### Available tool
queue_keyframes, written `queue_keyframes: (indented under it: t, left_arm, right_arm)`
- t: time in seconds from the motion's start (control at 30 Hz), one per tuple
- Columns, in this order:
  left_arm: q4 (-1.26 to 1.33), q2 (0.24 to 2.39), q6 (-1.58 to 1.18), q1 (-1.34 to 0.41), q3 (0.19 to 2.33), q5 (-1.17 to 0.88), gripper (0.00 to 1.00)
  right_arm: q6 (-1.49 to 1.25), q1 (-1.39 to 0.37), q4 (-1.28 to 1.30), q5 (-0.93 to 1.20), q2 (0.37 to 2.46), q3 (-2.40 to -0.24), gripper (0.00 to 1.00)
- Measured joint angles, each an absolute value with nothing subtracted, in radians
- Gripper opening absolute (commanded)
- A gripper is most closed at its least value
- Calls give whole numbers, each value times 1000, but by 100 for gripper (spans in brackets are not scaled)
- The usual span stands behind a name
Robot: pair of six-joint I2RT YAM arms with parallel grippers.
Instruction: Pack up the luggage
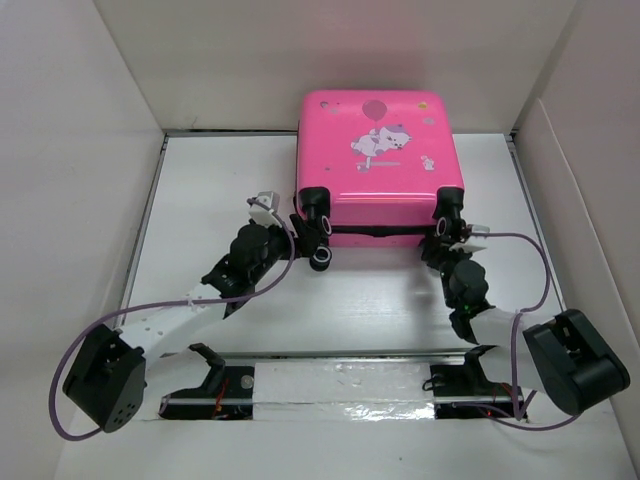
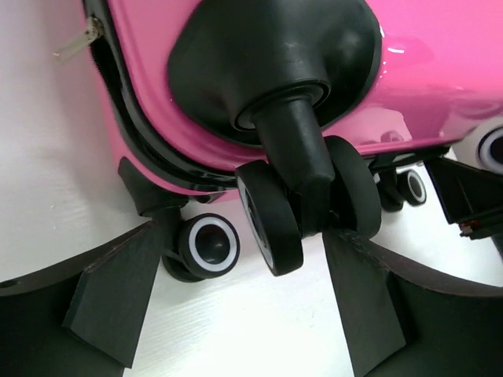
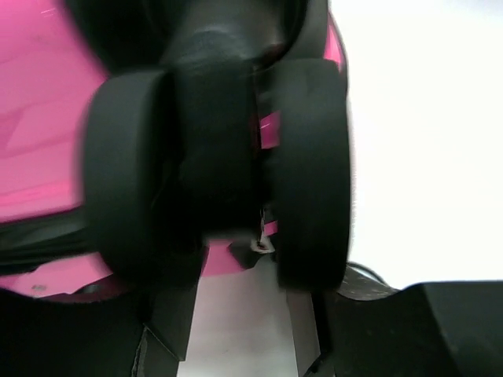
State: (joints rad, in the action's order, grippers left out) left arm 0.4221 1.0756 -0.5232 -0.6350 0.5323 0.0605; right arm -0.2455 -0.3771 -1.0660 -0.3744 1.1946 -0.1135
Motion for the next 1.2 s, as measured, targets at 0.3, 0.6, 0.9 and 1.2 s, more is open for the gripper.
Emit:
queue_keyframes:
  t: [0.3,0.6,0.9,1.2]
  left_arm:
    - [517,1214,-509,-640,601,-120,35]
    - [559,1288,-526,-660,643,-168,15]
    - [559,1291,-536,-661,648,-179,14]
    - [527,1266,-531,-659,646,-152,56]
  right_arm:
    - [-197,-577,-1152,-343,1196,-92,0]
    - [-175,-667,-1092,-299,1158,-157,0]
    - [-177,-757,-916,-318,1137,-261,0]
    - [-245,-384,-583,-365,777,-212,46]
